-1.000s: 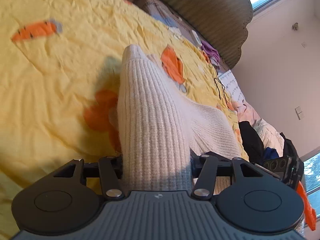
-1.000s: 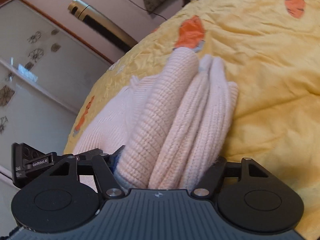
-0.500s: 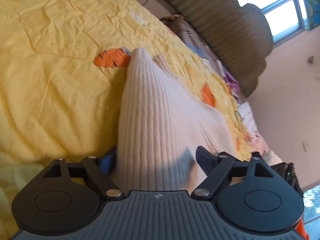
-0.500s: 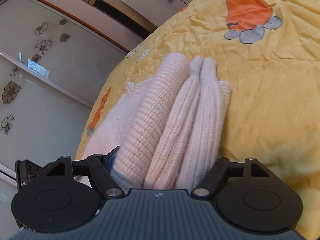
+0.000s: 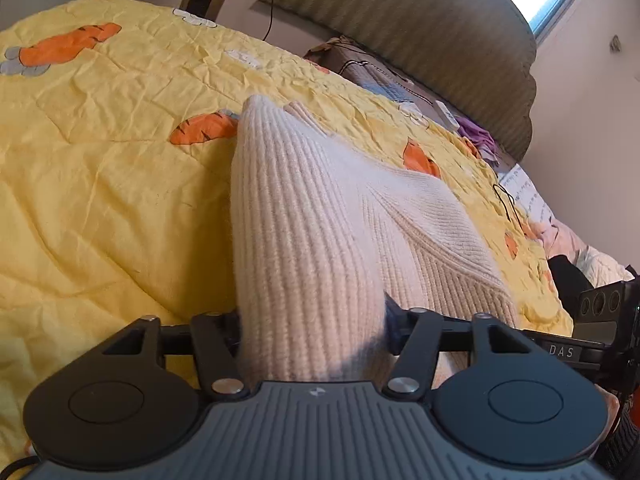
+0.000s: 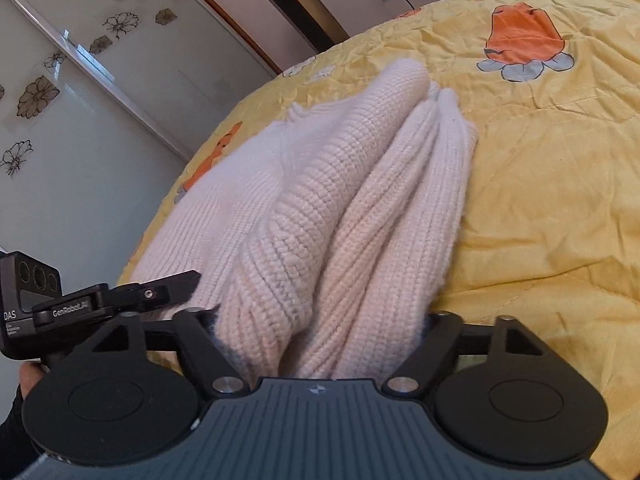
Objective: Fold small clothes
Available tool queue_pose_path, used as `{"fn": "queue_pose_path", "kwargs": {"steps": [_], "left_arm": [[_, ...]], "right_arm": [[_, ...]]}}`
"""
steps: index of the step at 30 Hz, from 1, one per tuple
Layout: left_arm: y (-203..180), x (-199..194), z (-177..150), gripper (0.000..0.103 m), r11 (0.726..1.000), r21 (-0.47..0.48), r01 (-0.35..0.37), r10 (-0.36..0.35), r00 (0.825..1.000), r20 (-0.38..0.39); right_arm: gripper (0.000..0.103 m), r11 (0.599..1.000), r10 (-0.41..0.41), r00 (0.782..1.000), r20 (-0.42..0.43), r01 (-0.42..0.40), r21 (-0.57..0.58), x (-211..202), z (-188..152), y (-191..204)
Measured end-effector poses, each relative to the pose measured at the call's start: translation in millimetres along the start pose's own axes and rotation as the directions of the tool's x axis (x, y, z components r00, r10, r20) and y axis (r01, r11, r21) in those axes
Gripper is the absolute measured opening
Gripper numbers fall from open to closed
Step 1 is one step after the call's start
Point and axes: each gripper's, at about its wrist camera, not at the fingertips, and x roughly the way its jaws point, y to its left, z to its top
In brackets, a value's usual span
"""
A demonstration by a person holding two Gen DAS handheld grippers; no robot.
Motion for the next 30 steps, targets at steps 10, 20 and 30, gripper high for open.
{"fn": "queue_pose_path", "kwargs": {"steps": [10, 20, 30], "left_arm": [[1.0, -6.6, -17.4, 0.070, 0.998, 0.062, -0.018, 0.017, 1.000, 0.017], [8.8, -44.8, -23.0, 0.078, 0.998, 0.015, -0.053, 0.052, 0.995, 0.080], [-39.2, -56.9, -56.6, 0.078, 0.884, 0.370, -0.285, 0.190, 0.943, 0.272]], "right_arm": [[0.064, 1.000, 0.002, 1.000, 0.003, -0.002, -0.020, -18.2, -19.4, 7.9], [0.083, 0.995, -0.061, 0.997, 0.054, 0.056, 0.086, -32.0, -23.4, 3.5], [0.090, 0.961, -0.162, 0.957, 0.240, 0.208, -0.184, -66.3, -41.0, 69.0]]}}
